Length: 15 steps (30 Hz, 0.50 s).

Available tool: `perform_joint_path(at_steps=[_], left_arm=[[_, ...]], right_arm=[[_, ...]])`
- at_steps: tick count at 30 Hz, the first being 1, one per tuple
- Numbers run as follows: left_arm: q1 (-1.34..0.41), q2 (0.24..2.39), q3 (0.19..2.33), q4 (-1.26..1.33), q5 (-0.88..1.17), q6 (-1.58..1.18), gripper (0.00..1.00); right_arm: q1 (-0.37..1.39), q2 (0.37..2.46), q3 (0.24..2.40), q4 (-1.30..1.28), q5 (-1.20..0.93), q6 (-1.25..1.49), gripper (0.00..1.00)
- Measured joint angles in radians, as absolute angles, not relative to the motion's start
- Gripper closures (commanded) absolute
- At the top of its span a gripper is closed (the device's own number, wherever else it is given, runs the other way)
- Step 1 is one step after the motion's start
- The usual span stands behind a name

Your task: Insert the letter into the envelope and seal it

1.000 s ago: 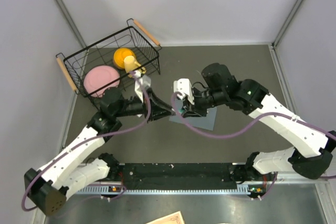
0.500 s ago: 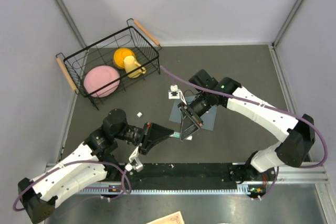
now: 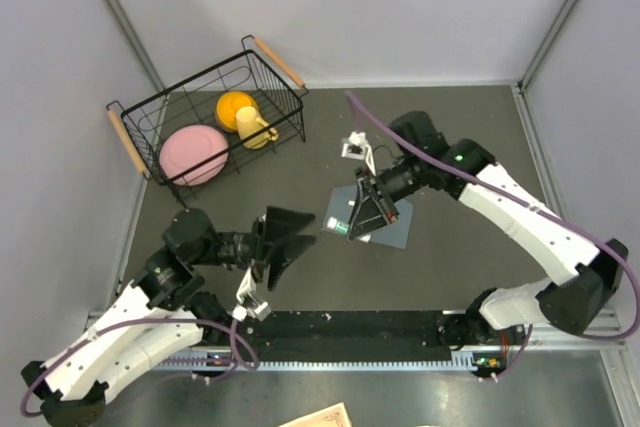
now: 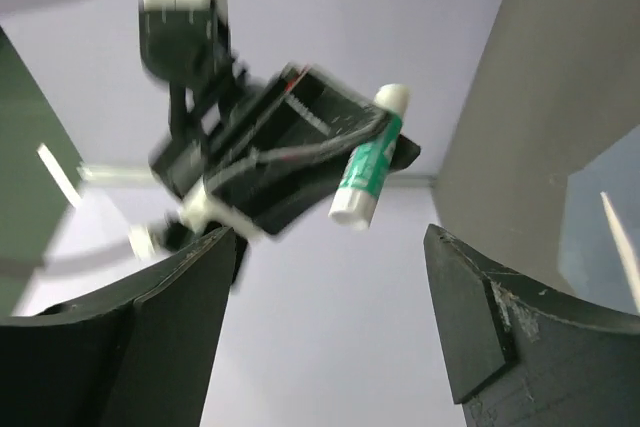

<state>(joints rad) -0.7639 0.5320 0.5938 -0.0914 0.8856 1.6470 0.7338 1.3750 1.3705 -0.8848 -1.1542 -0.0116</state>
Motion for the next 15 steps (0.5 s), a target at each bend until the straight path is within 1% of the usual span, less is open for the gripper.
perform_joint_path(at_steps=[3, 6, 10, 12, 15], left_arm=[[-0.754, 0.552, 0.732, -0.177, 0.802, 1.335, 0.21], [-0.645, 0.638, 0.858, -0.218, 0.825, 0.888, 0.24], [-0.473, 0.777, 0.871, -0.074, 0.904, 0.203, 0.27], [-0.452, 0.846, 0.847, 0.044, 0.911, -0.11, 0.29], [-0.453, 0.9, 0.797, 0.163, 0.908, -0.45, 0.31]], right_arm=[[0.706, 1.306, 1.405, -0.872, -1.021, -0.1, 1.0], [0.704, 1.232, 1.428, -0.86, -0.894, -0.2, 1.0], [0.718, 1.179, 1.447, -0.852, -0.724, -0.331, 1.0], [0.749, 1.176, 1.448, -0.851, -0.634, -0.395, 1.0], [0.821, 1.179, 1.447, -0.852, -0.499, -0.468, 1.0]])
